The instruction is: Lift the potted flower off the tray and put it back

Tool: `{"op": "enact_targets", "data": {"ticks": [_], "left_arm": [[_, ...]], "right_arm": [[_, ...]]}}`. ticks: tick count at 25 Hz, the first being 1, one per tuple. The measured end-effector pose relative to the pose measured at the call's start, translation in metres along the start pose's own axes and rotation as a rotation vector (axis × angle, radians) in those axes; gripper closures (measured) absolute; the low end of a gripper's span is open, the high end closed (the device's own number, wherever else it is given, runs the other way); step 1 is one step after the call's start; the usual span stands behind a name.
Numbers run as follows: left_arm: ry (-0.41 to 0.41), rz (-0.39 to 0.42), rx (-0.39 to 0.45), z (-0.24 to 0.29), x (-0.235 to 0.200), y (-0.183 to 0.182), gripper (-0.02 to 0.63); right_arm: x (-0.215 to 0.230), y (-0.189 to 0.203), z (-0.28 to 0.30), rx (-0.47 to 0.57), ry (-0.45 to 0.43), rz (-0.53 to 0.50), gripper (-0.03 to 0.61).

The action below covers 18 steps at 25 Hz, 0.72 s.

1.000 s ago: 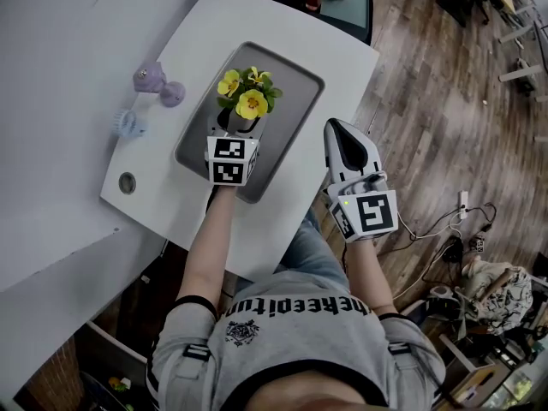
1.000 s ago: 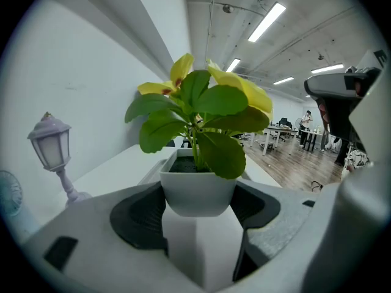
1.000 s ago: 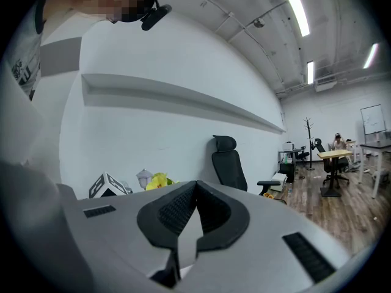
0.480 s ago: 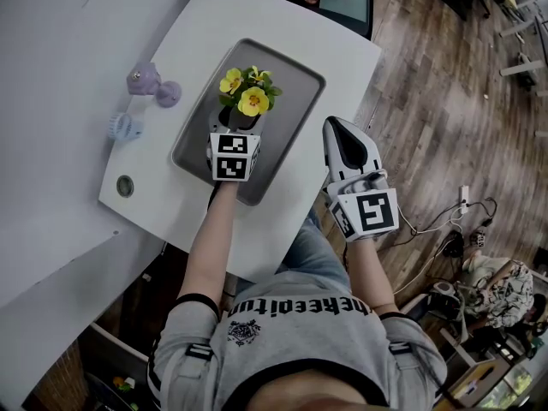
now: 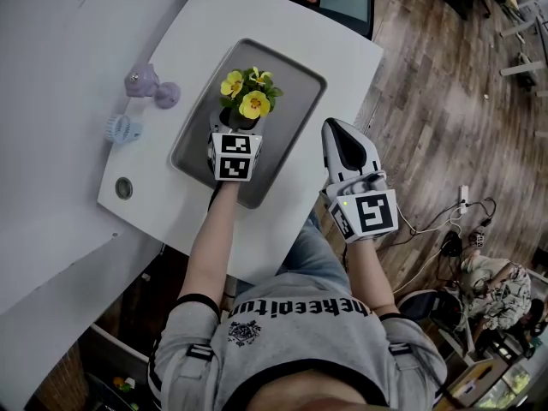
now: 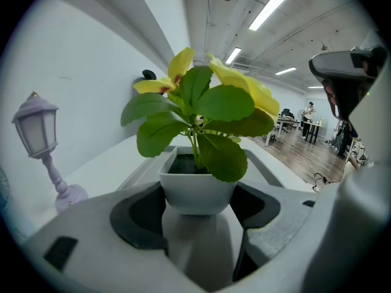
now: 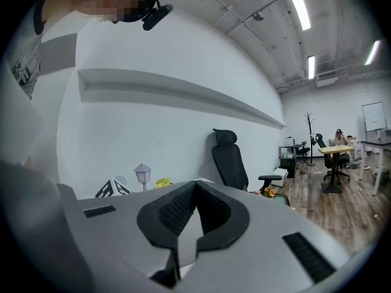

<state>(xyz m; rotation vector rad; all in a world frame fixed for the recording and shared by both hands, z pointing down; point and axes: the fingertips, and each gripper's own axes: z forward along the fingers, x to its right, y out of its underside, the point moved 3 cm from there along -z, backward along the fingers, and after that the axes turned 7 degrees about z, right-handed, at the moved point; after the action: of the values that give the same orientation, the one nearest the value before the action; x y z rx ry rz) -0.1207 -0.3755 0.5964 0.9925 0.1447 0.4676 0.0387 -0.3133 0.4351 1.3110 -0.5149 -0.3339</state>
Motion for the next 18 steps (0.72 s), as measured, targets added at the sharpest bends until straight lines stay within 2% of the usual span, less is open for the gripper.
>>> {"op": "enact_targets", "data": {"ticks": [18], "left_arm": [[0.035, 0.034, 0.014, 0.0013, -0.0012, 0.0097, 0.285]], "right_arm": [[-0.0073, -0.0016, -0.0026, 0.005, -0.002, -0.009, 0.575]]}}
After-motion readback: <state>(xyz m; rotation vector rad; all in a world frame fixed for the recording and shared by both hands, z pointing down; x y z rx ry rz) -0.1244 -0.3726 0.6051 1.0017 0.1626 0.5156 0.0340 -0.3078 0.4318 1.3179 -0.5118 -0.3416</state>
